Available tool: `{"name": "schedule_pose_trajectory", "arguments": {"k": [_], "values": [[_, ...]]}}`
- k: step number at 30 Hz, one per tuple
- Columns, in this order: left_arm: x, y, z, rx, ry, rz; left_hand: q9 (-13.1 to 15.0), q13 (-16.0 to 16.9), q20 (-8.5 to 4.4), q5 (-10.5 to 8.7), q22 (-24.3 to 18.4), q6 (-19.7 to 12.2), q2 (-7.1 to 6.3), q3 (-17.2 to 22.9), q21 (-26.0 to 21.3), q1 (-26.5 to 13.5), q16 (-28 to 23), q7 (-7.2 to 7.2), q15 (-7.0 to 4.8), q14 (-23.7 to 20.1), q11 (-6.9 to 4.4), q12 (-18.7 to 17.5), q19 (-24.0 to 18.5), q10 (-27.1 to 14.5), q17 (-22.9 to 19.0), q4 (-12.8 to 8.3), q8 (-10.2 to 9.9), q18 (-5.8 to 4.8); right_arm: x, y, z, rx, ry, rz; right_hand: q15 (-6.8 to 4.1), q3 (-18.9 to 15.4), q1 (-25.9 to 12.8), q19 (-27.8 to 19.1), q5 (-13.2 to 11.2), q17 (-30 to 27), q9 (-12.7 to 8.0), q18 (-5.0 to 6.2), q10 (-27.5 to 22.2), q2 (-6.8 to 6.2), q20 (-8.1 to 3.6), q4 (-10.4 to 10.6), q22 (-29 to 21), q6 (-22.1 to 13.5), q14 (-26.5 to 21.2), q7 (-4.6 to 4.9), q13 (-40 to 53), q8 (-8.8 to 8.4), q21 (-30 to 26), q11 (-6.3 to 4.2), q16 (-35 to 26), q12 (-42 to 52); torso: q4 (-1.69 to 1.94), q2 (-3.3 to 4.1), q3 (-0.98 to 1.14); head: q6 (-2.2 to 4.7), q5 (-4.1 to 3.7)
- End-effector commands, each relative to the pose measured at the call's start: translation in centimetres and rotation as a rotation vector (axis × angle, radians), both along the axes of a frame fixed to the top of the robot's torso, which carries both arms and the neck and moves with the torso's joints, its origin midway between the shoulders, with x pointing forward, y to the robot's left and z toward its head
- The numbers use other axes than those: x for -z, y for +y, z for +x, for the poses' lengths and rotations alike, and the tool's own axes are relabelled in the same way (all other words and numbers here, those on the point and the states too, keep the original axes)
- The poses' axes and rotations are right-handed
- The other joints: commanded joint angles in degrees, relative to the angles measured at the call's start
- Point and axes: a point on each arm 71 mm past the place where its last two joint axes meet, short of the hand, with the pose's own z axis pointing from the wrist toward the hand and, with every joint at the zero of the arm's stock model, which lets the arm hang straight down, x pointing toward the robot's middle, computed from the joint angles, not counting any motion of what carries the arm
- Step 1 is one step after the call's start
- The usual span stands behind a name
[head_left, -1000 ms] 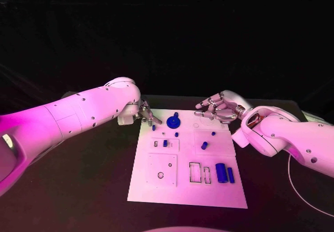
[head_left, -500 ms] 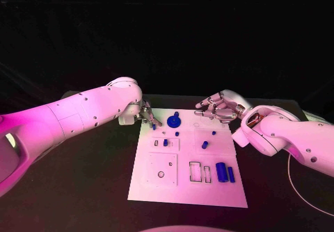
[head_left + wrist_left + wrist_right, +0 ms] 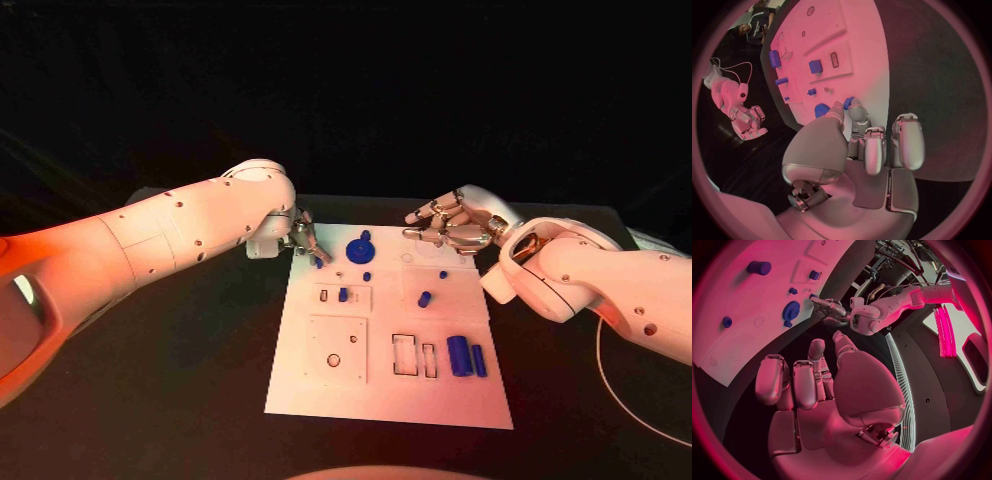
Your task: Assemble the parts on the task board
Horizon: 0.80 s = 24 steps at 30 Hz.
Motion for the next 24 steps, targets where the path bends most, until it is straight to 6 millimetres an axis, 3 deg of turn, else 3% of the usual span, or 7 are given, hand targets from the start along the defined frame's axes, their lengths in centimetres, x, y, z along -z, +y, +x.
{"name": "schedule_pose_trajectory", "arguments": {"k": [1,5,9,10,12,16,24], "values": [[0.0,-0.2,0.0,0.007,0.000,-0.006,-0.2,-0.2,0.14,0.15,5.7,0.0,0.85,1.3,0.2,1.9,0.2,-0.31,-0.06,6.0,-0.50,0.1,2.5,-0.1,15.1,-0.9,0.2,0.43,0.0,0.2,-0.1,-0.018,0.001,-0.003,-0.07,-0.4,0.2,-0.3,0.2,0.1,0.0,0.40,-0.4,0.26,0.15,0.0,0.0,0.4,2.4,-0.11,-0.1,0.34,-0.3,-0.07,-0.2,0.0,0.01,0.02,-0.04,-0.02,-0.05],[0.0,-0.2,0.1,0.002,-0.005,-0.012,-0.7,-0.5,-0.08,0.18,5.7,-0.7,2.63,5.4,0.1,5.9,0.2,-0.53,-0.29,6.0,-0.73,-0.2,2.5,-0.4,15.1,-3.3,-0.1,0.45,0.1,0.2,-0.1,-0.019,0.002,-0.004,-0.07,-0.4,0.2,-0.3,0.2,0.1,0.0,0.40,-0.4,0.26,0.15,0.0,0.0,0.4,2.4,-0.11,-0.1,0.34,-0.3,-0.07,-0.2,0.0,-0.02,0.01,-0.04,-0.07,-0.06],[0.0,-0.3,0.1,-0.002,-0.005,-0.025,-1.1,-0.9,-0.27,0.54,5.8,-1.5,2.82,11.4,0.1,9.6,0.2,-0.30,-0.33,6.0,-0.64,-0.6,2.5,-0.8,15.1,-6.3,-0.4,0.44,0.1,0.2,-0.1,-0.021,0.005,-0.006,-0.07,-0.4,0.2,-0.3,0.2,0.1,0.0,0.40,-0.4,0.26,0.15,0.0,0.0,0.4,2.4,-0.11,-0.1,0.34,-0.3,-0.07,-0.2,0.0,-0.03,0.00,-0.05,-0.12,-0.09],[0.0,-0.3,0.1,-0.002,-0.004,-0.027,-1.1,-1.0,-0.22,0.96,5.8,-1.7,2.28,13.2,0.0,9.8,0.2,-0.12,-0.22,6.0,-0.50,-0.8,2.5,-0.8,15.1,-6.8,-0.4,0.43,0.1,0.2,-0.1,-0.021,0.005,-0.006,-0.07,-0.4,0.2,-0.3,0.2,0.1,0.0,0.40,-0.4,0.26,0.15,0.0,0.0,0.4,2.4,-0.11,-0.1,0.34,-0.3,-0.07,-0.2,0.0,-0.01,-0.01,-0.04,-0.11,-0.08],[0.0,-0.2,0.1,0.000,-0.001,-0.029,-1.3,-1.7,0.33,2.04,5.9,-1.6,-1.08,21.3,0.0,7.3,0.2,0.15,0.25,6.0,0.21,-1.1,2.5,-0.6,15.1,-7.2,0.3,0.37,0.1,0.2,-0.1,-0.022,0.007,-0.007,-0.07,-0.4,0.2,-0.3,0.2,0.1,0.0,0.40,-0.4,0.26,0.15,0.0,0.0,0.4,2.4,-0.11,-0.1,0.34,-0.3,-0.07,-0.2,0.0,0.00,-0.04,-0.02,-0.15,-0.08],[0.1,-0.1,0.0,-0.003,0.010,-0.046,-1.1,-2.5,0.45,3.52,6.0,-2.1,-5.31,30.4,-0.1,4.5,0.2,0.16,0.31,6.0,-0.06,-1.3,2.5,-0.5,15.1,-9.1,1.3,0.39,0.1,0.2,-0.1,-0.023,0.009,-0.008,-0.08,-0.5,0.4,-0.3,0.2,0.0,0.0,0.40,-0.5,0.36,0.14,-0.1,-0.1,0.4,2.4,-0.10,-0.1,0.35,-0.4,-0.07,-0.3,-0.1,0.00,-0.03,0.00,-0.21,-0.04],[-0.1,0.4,-1.0,-0.010,-0.006,-0.133,-0.5,-2.1,0.34,6.71,6.7,-1.7,-8.18,36.9,0.4,1.0,0.2,0.20,0.23,6.0,-0.25,-0.4,2.8,0.7,15.1,-11.2,3.0,0.29,0.2,0.2,-0.1,-0.023,0.011,-0.010,-0.08,-0.5,0.5,-0.3,0.3,-0.1,0.0,0.41,-0.5,0.40,0.14,-0.1,-0.1,0.4,2.4,-0.10,-0.2,0.35,-0.4,-0.08,-0.3,-0.1,0.01,-0.04,0.05,-0.18,0.06]]}}
